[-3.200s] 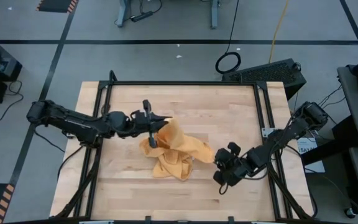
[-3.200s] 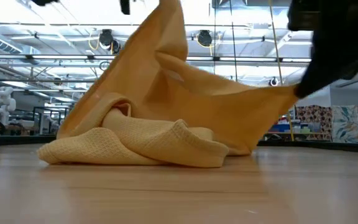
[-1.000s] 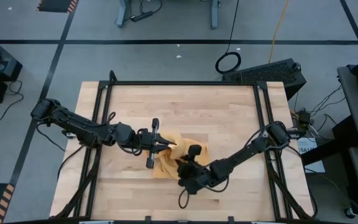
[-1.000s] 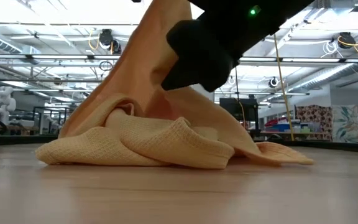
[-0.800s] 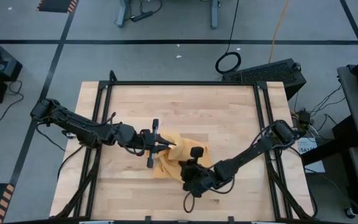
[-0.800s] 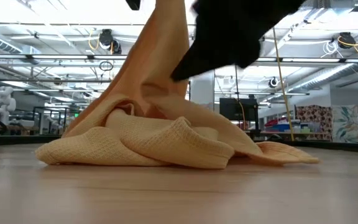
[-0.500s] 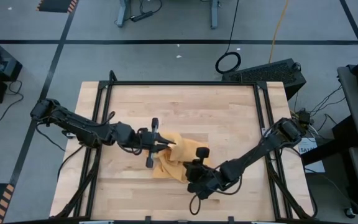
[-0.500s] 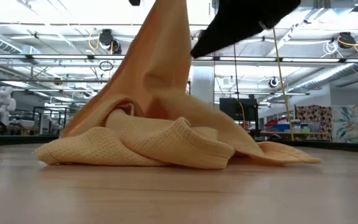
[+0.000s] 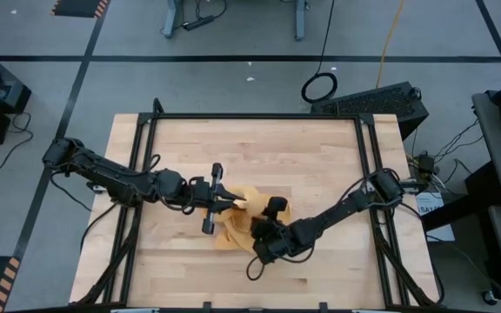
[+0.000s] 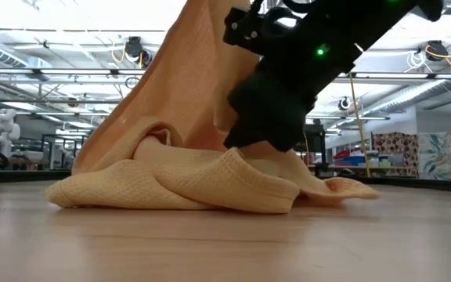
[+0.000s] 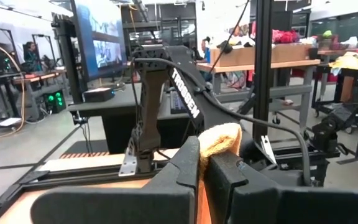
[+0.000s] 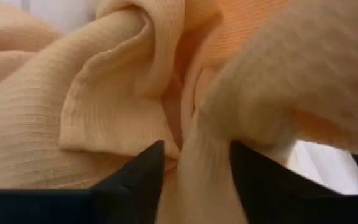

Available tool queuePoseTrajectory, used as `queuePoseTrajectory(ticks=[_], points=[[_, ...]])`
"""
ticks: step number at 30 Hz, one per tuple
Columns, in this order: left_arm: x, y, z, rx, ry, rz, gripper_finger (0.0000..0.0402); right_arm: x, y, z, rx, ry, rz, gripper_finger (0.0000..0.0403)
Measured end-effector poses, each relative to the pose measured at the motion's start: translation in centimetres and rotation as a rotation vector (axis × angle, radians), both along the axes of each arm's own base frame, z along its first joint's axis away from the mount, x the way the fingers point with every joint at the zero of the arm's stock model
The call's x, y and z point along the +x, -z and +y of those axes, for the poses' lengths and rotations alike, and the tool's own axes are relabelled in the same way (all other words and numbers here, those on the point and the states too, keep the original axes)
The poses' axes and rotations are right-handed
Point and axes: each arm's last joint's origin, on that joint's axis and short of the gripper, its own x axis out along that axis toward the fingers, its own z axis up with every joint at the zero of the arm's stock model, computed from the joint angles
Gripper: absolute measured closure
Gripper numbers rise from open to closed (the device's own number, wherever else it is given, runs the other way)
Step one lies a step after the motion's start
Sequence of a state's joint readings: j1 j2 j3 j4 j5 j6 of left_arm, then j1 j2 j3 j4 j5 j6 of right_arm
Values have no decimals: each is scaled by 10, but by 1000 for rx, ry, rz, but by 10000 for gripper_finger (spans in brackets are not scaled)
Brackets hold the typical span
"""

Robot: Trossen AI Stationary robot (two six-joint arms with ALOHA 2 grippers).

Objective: Roll towel
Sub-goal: Roll the yellow towel

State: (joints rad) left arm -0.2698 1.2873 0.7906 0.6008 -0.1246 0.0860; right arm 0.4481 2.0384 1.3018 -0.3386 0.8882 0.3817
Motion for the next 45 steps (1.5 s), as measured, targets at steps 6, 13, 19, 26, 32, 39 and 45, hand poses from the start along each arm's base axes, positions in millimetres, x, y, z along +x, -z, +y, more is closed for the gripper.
queuePoseTrajectory(ticks=[6,13,19,26,32,39,45], points=[[0,4,0,11,1,43,386,-10,-5,6,-19,-23,49,388],[1,15,1,39,-31,146,386,-38,-40,21,95,-98,94,399],[-1,31,7,95,-217,307,386,-53,-66,34,370,-262,168,401],[-4,42,10,86,-260,423,386,-58,-73,39,487,-401,252,402],[-8,51,11,79,-268,520,384,-55,-76,38,452,-428,214,402],[-9,52,4,56,-210,531,320,-48,-79,31,366,-369,127,402],[-15,58,-7,51,-173,592,278,-45,-80,27,380,-354,112,402]])
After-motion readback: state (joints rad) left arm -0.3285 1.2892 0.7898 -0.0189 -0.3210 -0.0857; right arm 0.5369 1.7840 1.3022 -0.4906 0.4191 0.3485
